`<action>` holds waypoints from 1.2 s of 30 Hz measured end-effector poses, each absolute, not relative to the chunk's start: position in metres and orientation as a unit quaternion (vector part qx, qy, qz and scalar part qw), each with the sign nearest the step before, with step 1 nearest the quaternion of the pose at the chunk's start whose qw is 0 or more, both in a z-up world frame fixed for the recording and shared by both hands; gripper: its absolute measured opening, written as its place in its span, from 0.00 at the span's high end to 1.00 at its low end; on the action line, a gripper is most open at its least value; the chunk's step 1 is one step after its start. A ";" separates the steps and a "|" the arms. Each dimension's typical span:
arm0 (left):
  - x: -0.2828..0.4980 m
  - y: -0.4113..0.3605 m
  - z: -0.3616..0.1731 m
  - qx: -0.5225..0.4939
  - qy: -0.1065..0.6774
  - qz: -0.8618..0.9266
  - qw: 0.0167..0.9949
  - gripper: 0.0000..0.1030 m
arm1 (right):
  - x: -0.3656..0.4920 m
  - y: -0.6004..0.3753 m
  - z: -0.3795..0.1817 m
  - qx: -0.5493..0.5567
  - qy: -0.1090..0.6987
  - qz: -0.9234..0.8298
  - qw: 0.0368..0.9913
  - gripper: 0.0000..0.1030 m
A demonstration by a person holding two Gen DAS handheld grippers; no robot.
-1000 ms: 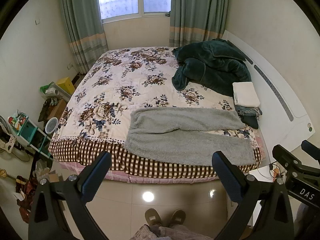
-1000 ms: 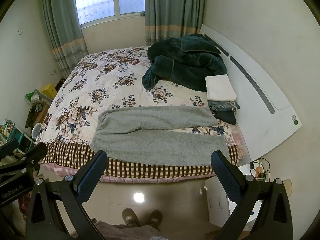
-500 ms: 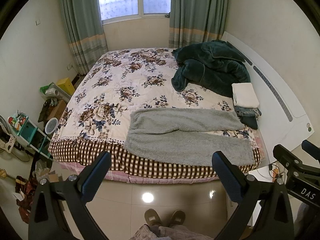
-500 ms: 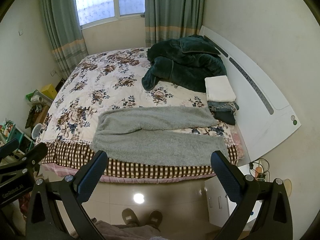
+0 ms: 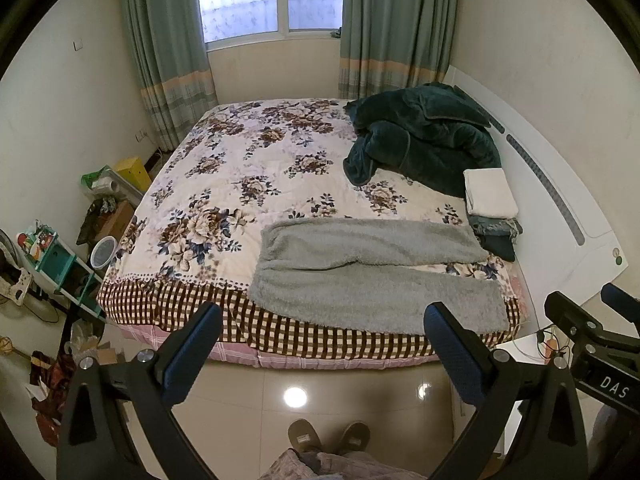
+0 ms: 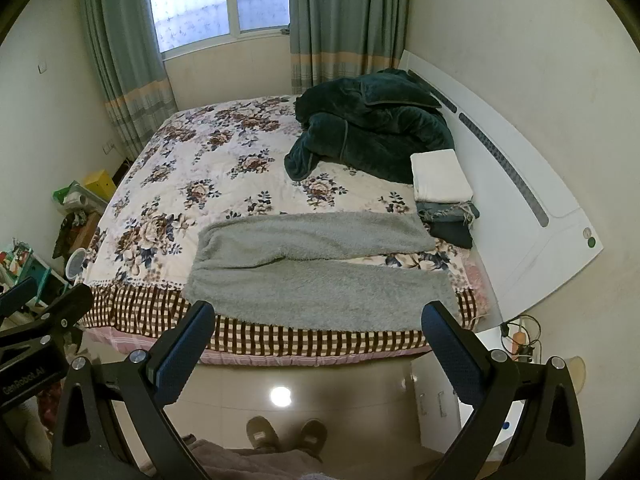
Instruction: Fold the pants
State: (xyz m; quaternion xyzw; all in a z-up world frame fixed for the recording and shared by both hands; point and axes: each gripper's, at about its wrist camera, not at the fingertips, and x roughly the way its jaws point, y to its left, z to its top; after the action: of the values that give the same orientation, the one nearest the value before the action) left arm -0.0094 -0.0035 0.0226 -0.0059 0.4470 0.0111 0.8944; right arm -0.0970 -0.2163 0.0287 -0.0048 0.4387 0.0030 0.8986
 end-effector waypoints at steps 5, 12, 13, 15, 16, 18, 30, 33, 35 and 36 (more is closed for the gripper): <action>-0.011 -0.001 0.022 -0.007 0.447 0.010 0.895 0.00 | -0.099 -0.216 0.029 -0.004 0.438 0.002 0.899 0.00; -0.005 -0.008 0.024 -0.010 0.446 0.016 0.895 0.00 | -0.106 -0.217 0.043 0.003 0.442 0.004 0.897 0.00; -0.004 -0.010 0.021 -0.010 0.445 0.019 0.895 0.00 | -0.107 -0.216 0.043 0.004 0.441 0.004 0.898 0.00; -0.001 -0.013 0.016 -0.010 0.442 0.028 0.897 0.00 | -0.107 -0.219 0.040 0.007 0.440 0.004 0.898 0.00; 0.003 -0.015 0.012 -0.013 0.440 0.031 0.897 0.00 | -0.105 -0.221 0.039 0.011 0.439 0.005 0.898 0.00; 0.014 -0.021 0.005 -0.012 0.439 0.042 0.897 0.00 | -0.096 -0.228 0.029 0.021 0.442 0.009 0.897 0.00; 0.115 -0.029 -0.056 -0.004 0.445 0.091 0.891 0.00 | 0.021 -0.269 -0.032 0.011 0.457 -0.030 0.889 0.00; 0.156 -0.027 -0.081 -0.002 0.457 0.096 0.884 0.00 | 0.071 -0.278 -0.057 0.016 0.469 -0.053 0.882 0.00; 0.187 -0.023 -0.099 -0.003 0.470 0.099 0.877 0.00 | 0.115 -0.296 -0.078 0.031 0.482 -0.064 0.873 0.00; 0.209 -0.021 -0.112 -0.005 0.480 0.101 0.872 0.00 | 0.135 -0.301 -0.090 0.040 0.489 -0.070 0.869 0.00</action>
State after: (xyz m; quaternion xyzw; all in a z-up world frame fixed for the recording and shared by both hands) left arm 0.2088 -0.0207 -0.1117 -0.0054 0.4796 0.1012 0.8716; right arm 0.1350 -0.3012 -0.0903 0.0399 0.4886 -0.0703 0.8687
